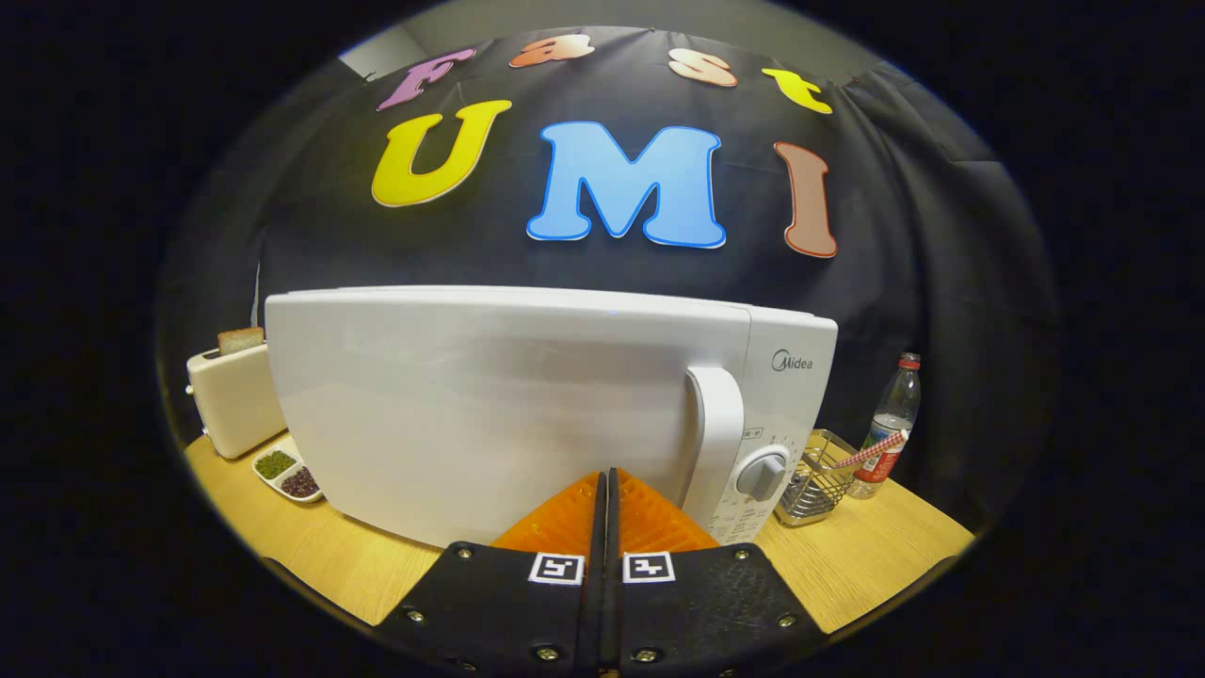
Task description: Open the microwave, put the food inside, and close the microwave door.
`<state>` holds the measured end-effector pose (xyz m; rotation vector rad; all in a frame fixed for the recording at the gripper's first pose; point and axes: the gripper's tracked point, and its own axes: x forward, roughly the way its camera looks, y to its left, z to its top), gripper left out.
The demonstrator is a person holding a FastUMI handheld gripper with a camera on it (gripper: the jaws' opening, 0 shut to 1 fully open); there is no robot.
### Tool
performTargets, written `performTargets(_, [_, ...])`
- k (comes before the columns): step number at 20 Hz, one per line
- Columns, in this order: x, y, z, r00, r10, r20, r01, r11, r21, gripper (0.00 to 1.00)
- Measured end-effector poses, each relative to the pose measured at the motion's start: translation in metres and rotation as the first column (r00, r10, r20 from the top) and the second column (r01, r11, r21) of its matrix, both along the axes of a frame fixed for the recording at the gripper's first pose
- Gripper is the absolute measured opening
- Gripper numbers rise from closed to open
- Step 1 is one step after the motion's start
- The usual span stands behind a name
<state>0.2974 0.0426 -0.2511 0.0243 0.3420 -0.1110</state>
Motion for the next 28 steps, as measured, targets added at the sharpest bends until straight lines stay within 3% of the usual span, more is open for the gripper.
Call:
performTargets(7, [-0.093,0.008,0.074,0.995,0.078,0.069,-0.086,0.987,0.138,0.01])
performTargets(17, [-0.231,0.005,0.155,0.973,0.163,0.166,-0.18,0.979,0.093,0.03])
performTargets(20, [-0.248,-0.005,0.178,0.971,0.165,0.174,-0.168,0.986,0.002,0.03])
performTargets(28, [-0.254,-0.011,0.193,0.963,0.159,0.215,-0.159,0.987,-0.019,0.03])
